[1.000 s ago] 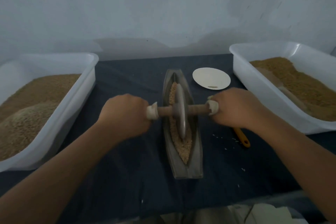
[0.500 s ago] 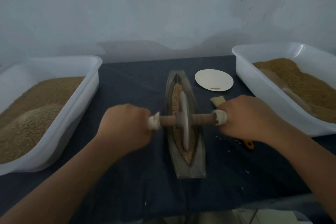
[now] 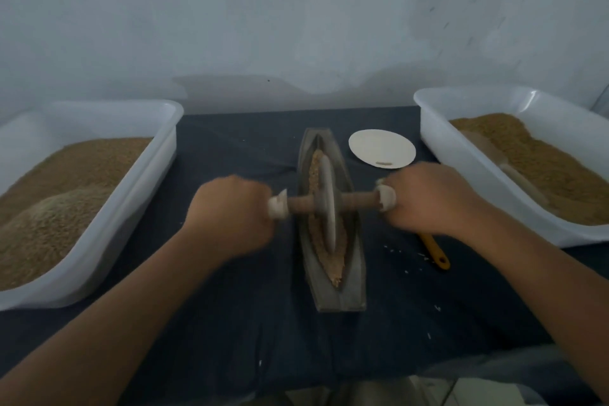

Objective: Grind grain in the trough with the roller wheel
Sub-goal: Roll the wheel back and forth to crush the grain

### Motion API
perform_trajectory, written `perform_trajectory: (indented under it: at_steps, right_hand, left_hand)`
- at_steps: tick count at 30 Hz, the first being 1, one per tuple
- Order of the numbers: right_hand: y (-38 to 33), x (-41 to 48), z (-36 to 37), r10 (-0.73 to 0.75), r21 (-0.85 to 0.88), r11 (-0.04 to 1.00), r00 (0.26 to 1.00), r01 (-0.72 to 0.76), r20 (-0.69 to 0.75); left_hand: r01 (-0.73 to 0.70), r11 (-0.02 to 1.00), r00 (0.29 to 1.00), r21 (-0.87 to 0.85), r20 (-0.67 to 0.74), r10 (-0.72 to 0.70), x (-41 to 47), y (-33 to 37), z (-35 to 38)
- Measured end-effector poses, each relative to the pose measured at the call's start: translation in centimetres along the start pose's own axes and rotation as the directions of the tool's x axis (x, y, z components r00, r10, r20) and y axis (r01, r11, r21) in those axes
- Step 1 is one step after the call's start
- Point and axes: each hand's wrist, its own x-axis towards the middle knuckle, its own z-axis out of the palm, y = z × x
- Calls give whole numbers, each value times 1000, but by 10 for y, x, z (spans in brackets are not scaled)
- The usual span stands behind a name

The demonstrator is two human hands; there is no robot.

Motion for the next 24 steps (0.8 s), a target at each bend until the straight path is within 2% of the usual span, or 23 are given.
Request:
perform_trajectory:
  at_steps: [2, 3, 6, 9, 11, 13, 15, 17, 19, 21, 23, 24]
  right_hand:
    - [-3, -17, -8, -63, -48, 997, 995, 59, -76]
    - [-1, -15, -7, -59, -47, 997, 996, 56, -66]
    - [-2, 18, 2, 50, 17, 999, 999, -50, 10]
    - [-1, 59, 9, 165, 37, 986, 985, -163, -56]
    - [-1, 70, 10, 215, 14, 977, 977, -214, -6]
    - [2, 61, 14, 233, 24, 971, 966, -237, 109]
    - [4, 30, 15, 173, 50, 982, 975, -181, 140]
    - [4, -5, 12, 30, 35, 999, 999, -29, -12]
    - [2, -19, 4, -70, -36, 997, 994, 67, -88]
    - [2, -7, 6, -58, -68, 996, 997, 55, -52]
    - [-1, 18, 10, 53, -13, 998, 999, -53, 0]
    - [-1, 32, 13, 93, 15, 996, 995, -93, -26]
  left_hand:
    - [-25, 999, 998, -34, -62, 23, -21, -2, 3]
    - [-20, 999, 997, -47, -76, 17, -21, -4, 8]
    - [68, 997, 998, -30, 19, -68, 15, -2, 12]
    - [133, 991, 986, -36, 108, -128, 76, -3, 2]
    - [117, 993, 987, 3, 110, -116, 93, 3, -8]
    - [65, 997, 994, 39, 83, -68, 83, 10, -17]
    - [8, 999, 997, 43, 72, -12, 52, 10, -19]
    - [-24, 999, 998, 22, 61, 23, 10, 7, -14]
    - [-6, 1000, 999, -11, 42, 7, -20, 3, -8]
    - [39, 999, 998, -30, 52, -38, -21, 1, 0]
    - [80, 996, 994, -30, 77, -77, 7, 2, 4]
    - [92, 996, 994, -19, 65, -91, 29, 2, 5]
